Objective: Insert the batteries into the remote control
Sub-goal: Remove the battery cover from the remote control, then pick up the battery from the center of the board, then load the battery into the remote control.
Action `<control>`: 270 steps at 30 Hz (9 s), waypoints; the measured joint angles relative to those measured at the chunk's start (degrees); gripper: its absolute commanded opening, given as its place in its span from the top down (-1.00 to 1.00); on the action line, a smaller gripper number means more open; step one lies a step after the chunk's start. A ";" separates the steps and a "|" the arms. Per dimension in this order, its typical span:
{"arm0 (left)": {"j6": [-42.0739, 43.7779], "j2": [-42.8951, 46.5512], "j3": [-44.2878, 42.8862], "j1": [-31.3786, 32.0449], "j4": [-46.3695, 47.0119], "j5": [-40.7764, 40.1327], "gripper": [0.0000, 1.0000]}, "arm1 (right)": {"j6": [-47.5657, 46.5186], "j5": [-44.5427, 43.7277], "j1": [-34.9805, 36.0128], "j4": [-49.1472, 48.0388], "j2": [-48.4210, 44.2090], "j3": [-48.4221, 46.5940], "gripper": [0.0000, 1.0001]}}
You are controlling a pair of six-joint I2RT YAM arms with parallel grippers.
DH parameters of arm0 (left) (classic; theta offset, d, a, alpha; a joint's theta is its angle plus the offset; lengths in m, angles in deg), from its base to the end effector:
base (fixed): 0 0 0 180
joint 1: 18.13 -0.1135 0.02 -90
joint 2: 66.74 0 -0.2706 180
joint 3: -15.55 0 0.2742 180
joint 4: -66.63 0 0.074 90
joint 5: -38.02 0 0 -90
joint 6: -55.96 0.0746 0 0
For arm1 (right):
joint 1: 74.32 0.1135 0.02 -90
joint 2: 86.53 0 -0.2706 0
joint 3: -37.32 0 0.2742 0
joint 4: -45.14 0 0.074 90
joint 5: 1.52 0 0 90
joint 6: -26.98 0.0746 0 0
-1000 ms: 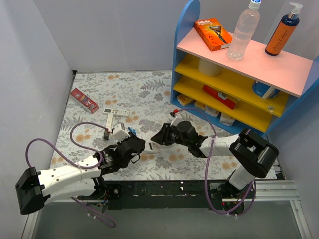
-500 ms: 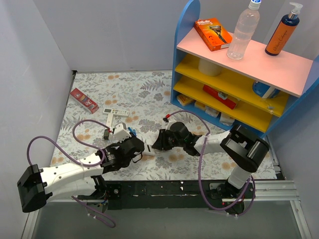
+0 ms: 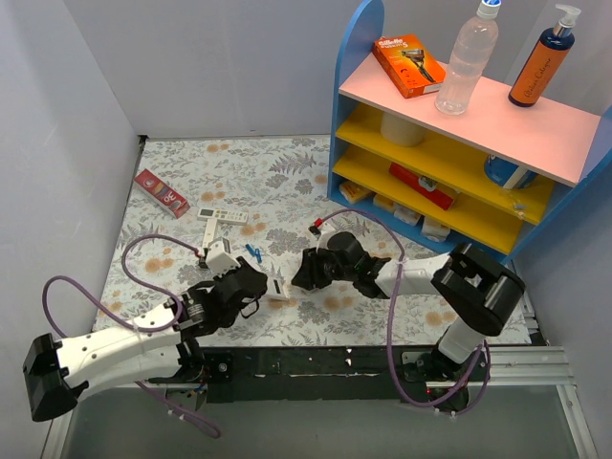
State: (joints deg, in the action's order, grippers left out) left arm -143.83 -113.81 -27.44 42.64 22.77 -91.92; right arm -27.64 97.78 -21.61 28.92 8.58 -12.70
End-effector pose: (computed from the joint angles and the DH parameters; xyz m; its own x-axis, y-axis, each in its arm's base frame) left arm 0.1380 -0.1486 0.1947 -0.3092 -0.9248 -0.2217 -0.4966 0.3558 -0.7917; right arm 0.2127 0.2992 0.1176 -0.7427 -0.0322 -0.6688 -0.5407 0.6181 0.5707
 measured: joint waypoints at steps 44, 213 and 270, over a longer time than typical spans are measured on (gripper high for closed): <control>20.74 25.22 19.41 0.00 43.43 16.83 1.00 | 4.70 19.23 -10.32 -10.34 -28.00 14.84 0.71; 17.94 5.11 27.74 -1.95 87.47 22.08 1.00 | -14.38 -15.80 5.99 13.81 -43.69 0.85 0.97; 17.90 4.07 27.93 -2.16 89.33 22.25 1.00 | -12.81 -19.23 8.85 12.92 -42.42 1.64 0.23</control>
State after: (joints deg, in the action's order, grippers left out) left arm -125.93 -109.74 0.50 40.47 112.10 -69.67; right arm -40.45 78.55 -12.76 41.84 -33.85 -11.06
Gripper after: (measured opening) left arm 0.196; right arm 0.344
